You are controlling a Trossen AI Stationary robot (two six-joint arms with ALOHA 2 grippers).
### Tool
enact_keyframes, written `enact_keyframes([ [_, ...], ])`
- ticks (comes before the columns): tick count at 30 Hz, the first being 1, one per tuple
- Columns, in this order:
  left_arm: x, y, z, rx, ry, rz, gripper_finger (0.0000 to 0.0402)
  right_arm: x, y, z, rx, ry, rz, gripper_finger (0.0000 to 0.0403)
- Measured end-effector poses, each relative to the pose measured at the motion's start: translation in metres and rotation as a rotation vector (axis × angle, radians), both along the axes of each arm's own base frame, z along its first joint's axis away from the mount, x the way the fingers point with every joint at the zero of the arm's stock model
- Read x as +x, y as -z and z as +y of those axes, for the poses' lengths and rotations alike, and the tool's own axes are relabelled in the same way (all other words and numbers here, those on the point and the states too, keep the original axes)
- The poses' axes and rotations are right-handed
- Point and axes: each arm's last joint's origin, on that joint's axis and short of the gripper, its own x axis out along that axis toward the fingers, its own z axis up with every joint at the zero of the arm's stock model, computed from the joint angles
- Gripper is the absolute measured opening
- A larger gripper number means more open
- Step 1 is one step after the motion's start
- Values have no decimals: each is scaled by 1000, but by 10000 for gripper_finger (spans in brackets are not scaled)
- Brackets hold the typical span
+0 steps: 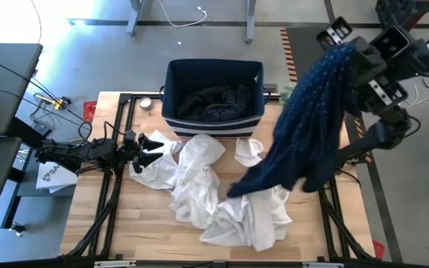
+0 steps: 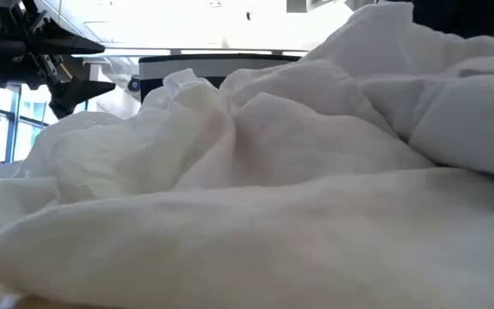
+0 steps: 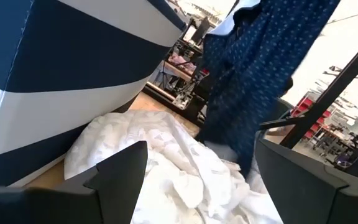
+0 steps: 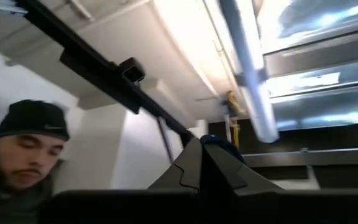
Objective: Sort clothes
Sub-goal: Put the blue dress into the blue bin
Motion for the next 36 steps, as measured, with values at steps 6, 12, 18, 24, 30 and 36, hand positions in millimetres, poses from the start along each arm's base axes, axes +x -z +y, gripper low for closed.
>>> enact_keyframes([
  [6, 0, 0, 0, 0, 0, 0, 296, 17, -12, 1, -59, -96, 75, 0],
  [12, 0, 0, 0, 1, 5, 1, 296, 50, 30, 7, -56, -204, 646, 0],
  [18, 0, 0, 0, 0, 8, 1, 296, 87, 112, 5, 82, -121, 1251, 0],
  [24, 0, 0, 0, 0, 8, 1, 296, 110, 217, 9, 145, -186, 1778, 0],
  [30, 0, 0, 0, -11, 8, -1, 296, 112, 320, 17, 165, -268, 2098, 0],
  [36, 0, 0, 0, -22, 9, -2, 296, 94, 389, 10, 281, -218, 2322, 4],
])
